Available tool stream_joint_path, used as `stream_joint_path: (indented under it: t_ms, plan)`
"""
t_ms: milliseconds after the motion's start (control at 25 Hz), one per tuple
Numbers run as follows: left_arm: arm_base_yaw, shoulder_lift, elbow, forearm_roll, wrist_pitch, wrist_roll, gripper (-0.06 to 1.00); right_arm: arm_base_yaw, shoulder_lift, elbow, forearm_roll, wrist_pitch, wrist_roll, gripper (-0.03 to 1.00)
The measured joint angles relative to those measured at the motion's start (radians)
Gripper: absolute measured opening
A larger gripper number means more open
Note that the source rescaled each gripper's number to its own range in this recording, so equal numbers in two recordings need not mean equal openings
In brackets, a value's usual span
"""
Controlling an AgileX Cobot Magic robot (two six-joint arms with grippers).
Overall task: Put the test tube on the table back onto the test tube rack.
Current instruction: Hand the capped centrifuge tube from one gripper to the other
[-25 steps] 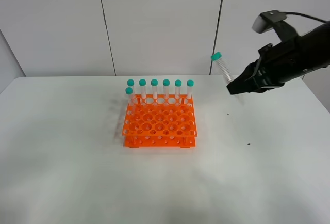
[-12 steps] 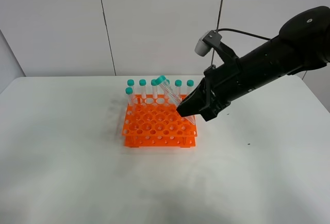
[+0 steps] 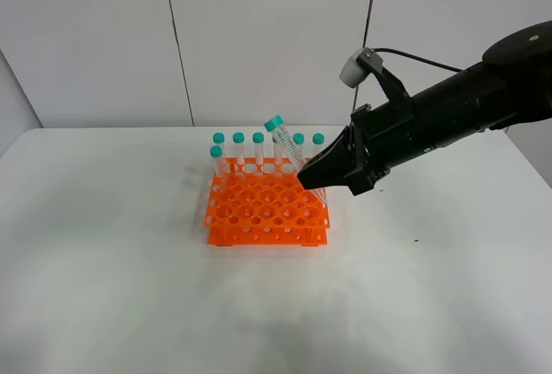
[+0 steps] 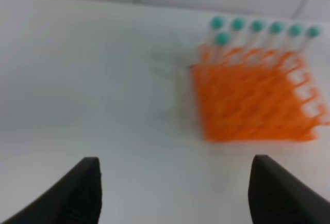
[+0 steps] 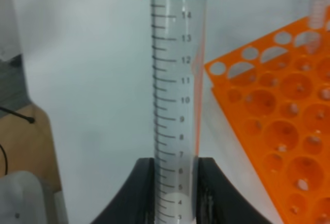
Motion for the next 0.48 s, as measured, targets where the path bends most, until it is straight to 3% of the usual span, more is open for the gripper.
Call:
stream_joint_path:
  t_ms: [80, 120, 240, 480]
  plan:
    - [0.0, 0.089, -0.002, -0.096, -0.071, 0.069, 0.93, 0.0, 0.0, 0.0, 0.021, -0.003, -0.003, 0.01]
    - [0.0, 0.205, -0.002, -0.212, -0.144, 0.178, 0.93, 0.0, 0.0, 0.0, 0.026, -0.006, -0.003, 0.01]
    - [0.0, 0.379, -0.005, -0.444, -0.231, 0.377, 0.93, 0.0, 0.0, 0.0, 0.035, -0.016, -0.005, 0.01]
    - [0.0, 0.686, -0.007, -0.972, -0.252, 0.845, 0.93, 0.0, 0.0, 0.0, 0.037, -0.023, -0.006, 0.01]
